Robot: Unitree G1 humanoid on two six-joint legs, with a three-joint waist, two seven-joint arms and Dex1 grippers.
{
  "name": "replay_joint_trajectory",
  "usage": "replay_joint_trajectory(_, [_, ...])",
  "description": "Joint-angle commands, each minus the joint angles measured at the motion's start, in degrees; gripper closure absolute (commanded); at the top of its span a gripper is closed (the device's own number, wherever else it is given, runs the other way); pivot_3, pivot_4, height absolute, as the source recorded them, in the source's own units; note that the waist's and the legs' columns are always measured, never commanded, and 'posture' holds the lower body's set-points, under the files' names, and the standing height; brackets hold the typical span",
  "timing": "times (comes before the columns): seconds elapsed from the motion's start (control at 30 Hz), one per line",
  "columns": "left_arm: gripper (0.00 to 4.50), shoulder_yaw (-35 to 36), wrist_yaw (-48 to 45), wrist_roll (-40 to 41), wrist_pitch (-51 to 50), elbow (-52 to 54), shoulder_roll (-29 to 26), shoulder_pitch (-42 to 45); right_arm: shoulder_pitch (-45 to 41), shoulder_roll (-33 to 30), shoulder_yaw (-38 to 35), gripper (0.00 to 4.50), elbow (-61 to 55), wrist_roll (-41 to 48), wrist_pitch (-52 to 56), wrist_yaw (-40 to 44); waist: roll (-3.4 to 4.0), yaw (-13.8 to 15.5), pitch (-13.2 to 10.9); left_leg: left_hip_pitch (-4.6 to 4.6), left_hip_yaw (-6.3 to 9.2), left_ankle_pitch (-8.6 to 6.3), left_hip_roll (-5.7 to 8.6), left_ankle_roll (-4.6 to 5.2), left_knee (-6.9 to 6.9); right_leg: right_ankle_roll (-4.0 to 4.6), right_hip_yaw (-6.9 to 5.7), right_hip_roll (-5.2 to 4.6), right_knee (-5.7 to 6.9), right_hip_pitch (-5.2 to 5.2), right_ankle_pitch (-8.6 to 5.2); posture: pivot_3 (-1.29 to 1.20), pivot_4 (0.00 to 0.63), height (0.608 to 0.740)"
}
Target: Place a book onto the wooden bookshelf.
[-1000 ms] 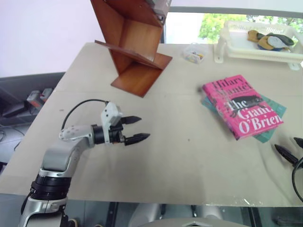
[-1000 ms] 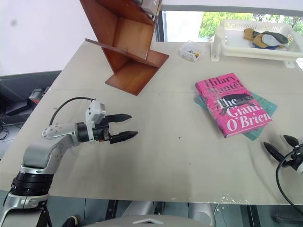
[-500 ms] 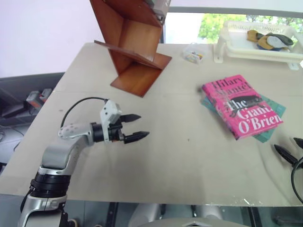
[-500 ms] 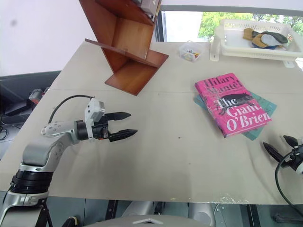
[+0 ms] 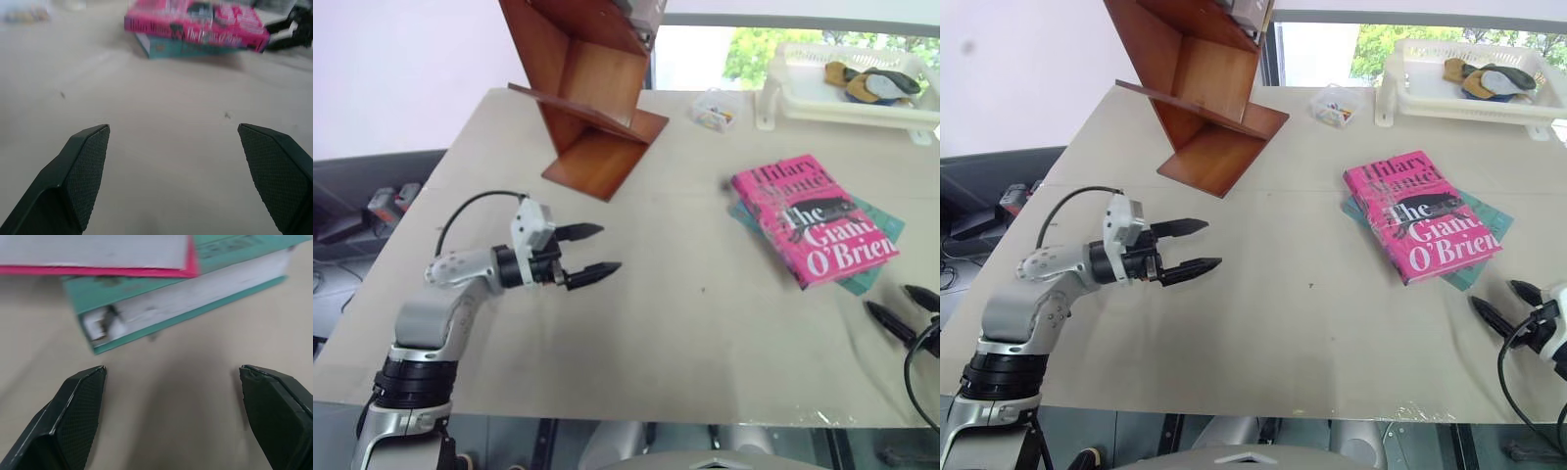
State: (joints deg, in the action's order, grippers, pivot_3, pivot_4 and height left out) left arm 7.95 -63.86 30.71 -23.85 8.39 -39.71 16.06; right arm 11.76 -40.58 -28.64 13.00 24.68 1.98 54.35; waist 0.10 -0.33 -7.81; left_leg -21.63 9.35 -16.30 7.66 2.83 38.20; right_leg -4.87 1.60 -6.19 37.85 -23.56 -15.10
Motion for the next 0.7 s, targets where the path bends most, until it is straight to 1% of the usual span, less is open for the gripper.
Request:
replay_joint_trajectory(0.03, [0.0,5.13,-1.54,5.29,1.48,1.26,-0.47,3.07,0.57,0.42,1.53,0.06,-5.17,0.64,0.45,0.76,-0.02,-0.02,-0.01,0.0,0.0,0.0,0.0,0.0,0.0,0.0,0.0,0.0,0.0,0.0,0.0,0.0,0.15,0.74])
replay_joint_trajectory(0.13, [0.0,8.27,-2.31,10.94,-0.53,2.48,-0.85,5.32,-0.17,1.47,2.74,0.06,-7.43,1.07,1.01,-0.17,-0.02,-0.12,-0.01,0.01,0.02,0.0,-0.01,0.0,0.02,0.0,-0.02,0.01,0.01,0.01,0.0,0.0,0.15,0.74])
replay_joint_trajectory(0.23, [0.0,9.7,-3.04,14.6,-2.15,3.36,-1.71,6.57,-0.75,2.15,3.78,0.06,-8.66,0.99,1.36,-0.59,-0.02,-0.18,-0.01,0.01,0.01,0.0,-0.01,0.0,0.02,0.0,-0.03,0.02,0.01,0.0,0.0,0.0,0.15,0.74])
replay_joint_trajectory(0.33, [0.0,11.48,-4.91,19.03,-4.7,5.1,-3.89,6.85,-0.4,4.32,5.88,0.06,-13.57,3.17,3.71,-0.6,-0.02,-0.27,-0.01,-0.02,0.04,0.0,-0.01,0.0,0.02,0.0,-0.03,0.04,-0.01,-0.01,0.0,0.0,0.15,0.74])
replay_joint_trajectory(0.47, [0.0,10.9,-4.49,18.8,-4.92,5.2,-4.87,6.98,0.13,6.89,8.43,0.06,-20.44,5.44,7.0,-1.95,-0.01,-0.28,-0.01,0.0,0.02,0.0,-0.04,-0.01,0.02,0.0,-0.01,0.03,0.02,-0.02,0.0,0.0,0.15,0.74])
replay_joint_trajectory(0.7, [0.0,9.13,-4.65,17.44,-4.27,4.22,-4.59,8.22,-0.75,9.3,15.16,0.06,-25.5,3.72,9.22,-3.79,-0.04,-0.25,-0.02,-0.01,0.04,-0.01,-0.04,-0.02,0.03,0.02,-0.03,0.1,0.01,-0.02,0.01,0.0,0.15,0.74])
